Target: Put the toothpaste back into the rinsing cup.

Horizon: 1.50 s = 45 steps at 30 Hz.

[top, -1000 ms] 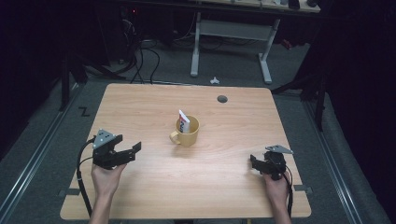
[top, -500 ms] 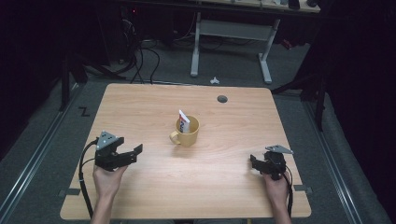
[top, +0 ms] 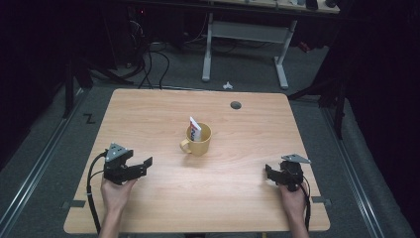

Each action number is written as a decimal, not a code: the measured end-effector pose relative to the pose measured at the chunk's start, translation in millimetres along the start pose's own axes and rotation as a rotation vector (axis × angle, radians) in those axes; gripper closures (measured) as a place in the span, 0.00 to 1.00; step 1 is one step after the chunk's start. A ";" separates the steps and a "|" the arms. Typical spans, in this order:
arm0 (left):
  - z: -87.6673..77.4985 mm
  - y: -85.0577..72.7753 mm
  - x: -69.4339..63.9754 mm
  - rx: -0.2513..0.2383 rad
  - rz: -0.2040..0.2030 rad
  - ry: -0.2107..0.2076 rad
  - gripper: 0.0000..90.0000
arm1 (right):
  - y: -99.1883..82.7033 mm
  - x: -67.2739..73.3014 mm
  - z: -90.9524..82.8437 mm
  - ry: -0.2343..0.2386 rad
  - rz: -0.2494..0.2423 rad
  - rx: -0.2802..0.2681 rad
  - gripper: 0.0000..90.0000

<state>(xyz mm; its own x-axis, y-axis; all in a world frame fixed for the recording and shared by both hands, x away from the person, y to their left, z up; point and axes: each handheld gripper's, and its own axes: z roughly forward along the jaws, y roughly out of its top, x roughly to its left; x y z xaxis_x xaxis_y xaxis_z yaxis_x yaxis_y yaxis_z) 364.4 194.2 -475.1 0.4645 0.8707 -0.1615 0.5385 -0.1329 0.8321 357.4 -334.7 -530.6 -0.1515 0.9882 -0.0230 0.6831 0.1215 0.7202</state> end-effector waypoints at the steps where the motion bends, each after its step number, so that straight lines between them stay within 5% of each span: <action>1: 1.9 -1.5 0.5 0.011 0.002 0.005 0.23 | 0.0 0.0 0.0 0.000 0.000 0.000 0.28; 15: 15.3 -11.5 1.1 0.051 -0.007 0.013 0.24 | 0.0 0.1 0.0 0.000 0.000 0.000 0.28; 24: 25.6 -19.4 -3.2 0.077 0.046 0.067 0.26 | 0.0 0.2 -0.1 0.000 0.001 0.001 0.28; 45: 46.4 -29.7 2.1 0.131 0.044 0.126 0.25 | -0.1 0.3 -0.2 0.000 0.002 0.001 0.28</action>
<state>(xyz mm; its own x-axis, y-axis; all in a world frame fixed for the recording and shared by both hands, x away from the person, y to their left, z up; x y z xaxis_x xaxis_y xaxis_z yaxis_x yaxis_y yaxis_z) 382.1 177.9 -524.8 0.4020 0.9141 -0.0523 0.6104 -0.2250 0.7595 357.2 -334.4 -530.5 -0.1502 0.9884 -0.0216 0.6841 0.1196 0.7195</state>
